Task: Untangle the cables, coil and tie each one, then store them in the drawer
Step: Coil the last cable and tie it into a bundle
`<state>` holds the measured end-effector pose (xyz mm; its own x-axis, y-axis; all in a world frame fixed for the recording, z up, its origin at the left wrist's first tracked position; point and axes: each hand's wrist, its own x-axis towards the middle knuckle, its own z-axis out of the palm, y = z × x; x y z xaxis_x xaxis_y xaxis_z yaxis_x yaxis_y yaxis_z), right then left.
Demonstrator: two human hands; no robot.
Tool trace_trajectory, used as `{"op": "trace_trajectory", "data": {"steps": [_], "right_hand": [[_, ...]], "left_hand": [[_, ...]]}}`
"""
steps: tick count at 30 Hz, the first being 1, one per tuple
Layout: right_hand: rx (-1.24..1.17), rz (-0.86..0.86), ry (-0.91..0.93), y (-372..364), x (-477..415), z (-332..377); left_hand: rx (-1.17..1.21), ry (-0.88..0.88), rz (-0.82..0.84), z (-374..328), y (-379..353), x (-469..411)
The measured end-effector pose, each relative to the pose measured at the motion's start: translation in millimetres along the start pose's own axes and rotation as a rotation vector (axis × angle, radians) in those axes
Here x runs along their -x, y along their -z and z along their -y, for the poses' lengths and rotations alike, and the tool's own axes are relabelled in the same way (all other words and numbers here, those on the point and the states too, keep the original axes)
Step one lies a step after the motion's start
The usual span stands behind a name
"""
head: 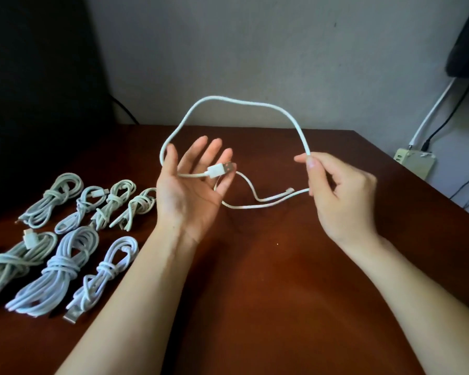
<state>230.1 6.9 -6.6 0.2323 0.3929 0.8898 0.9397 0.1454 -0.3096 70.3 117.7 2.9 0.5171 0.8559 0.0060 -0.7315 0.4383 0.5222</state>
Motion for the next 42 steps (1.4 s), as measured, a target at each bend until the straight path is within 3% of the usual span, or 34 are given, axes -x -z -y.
{"op": "trace_trajectory", "data": {"steps": [4, 7, 9, 12, 15, 18, 20, 23, 26, 30, 34, 39, 42], "right_hand": [[0.303, -0.220, 0.252, 9.9, -5.6, -8.5], [0.526, -0.283, 0.312, 16.7, -12.6, -9.6], [0.630, -0.195, 0.270, 15.5, -13.4, -8.4], [0.704, 0.077, 0.222, 5.9, -4.8, -8.1], [0.682, 0.287, 0.226, -3.4, 4.6, -3.8], [0.575, 0.359, 0.297, -6.4, 9.2, 5.4], [0.434, 0.381, 0.353, -5.9, 10.6, 13.7], [0.222, 0.358, 0.431, -3.4, 11.2, 24.3], [0.080, 0.228, 0.502, 0.9, 7.9, 31.0], [0.180, -0.028, 0.522, 7.6, -1.6, 27.9], [0.164, -0.098, 0.366, 12.2, -5.7, 15.9], [-0.357, 0.041, -0.190, 15.3, -11.7, 7.3], [-0.433, 0.140, -0.361, 14.0, -14.9, -1.8]], "left_hand": [[0.106, -0.027, -0.090, -3.7, 3.7, -1.4], [0.162, -0.028, -0.136, -5.9, 5.5, -0.8], [0.160, -0.032, -0.155, -6.1, 6.7, -0.7], [0.025, -0.075, -0.168, -4.9, 6.7, -1.4], [-0.284, -0.163, -0.138, -2.3, 5.6, -2.8], [-0.778, -0.338, -0.172, 7.4, 5.0, -3.0], [-0.980, -0.420, -0.184, 13.6, 6.0, -2.5], [-1.078, -0.434, -0.194, 16.9, 10.4, -5.6], [-1.100, -0.493, -0.221, 17.3, 15.9, -11.3], [-1.092, -0.560, -0.250, 18.9, 16.6, -11.3], [-1.041, -0.536, -0.277, 17.7, 14.0, -9.3], [-0.987, -0.483, -0.293, 17.5, 13.6, -10.3], [-0.949, -0.463, -0.279, 18.6, 14.1, -11.7]]}}
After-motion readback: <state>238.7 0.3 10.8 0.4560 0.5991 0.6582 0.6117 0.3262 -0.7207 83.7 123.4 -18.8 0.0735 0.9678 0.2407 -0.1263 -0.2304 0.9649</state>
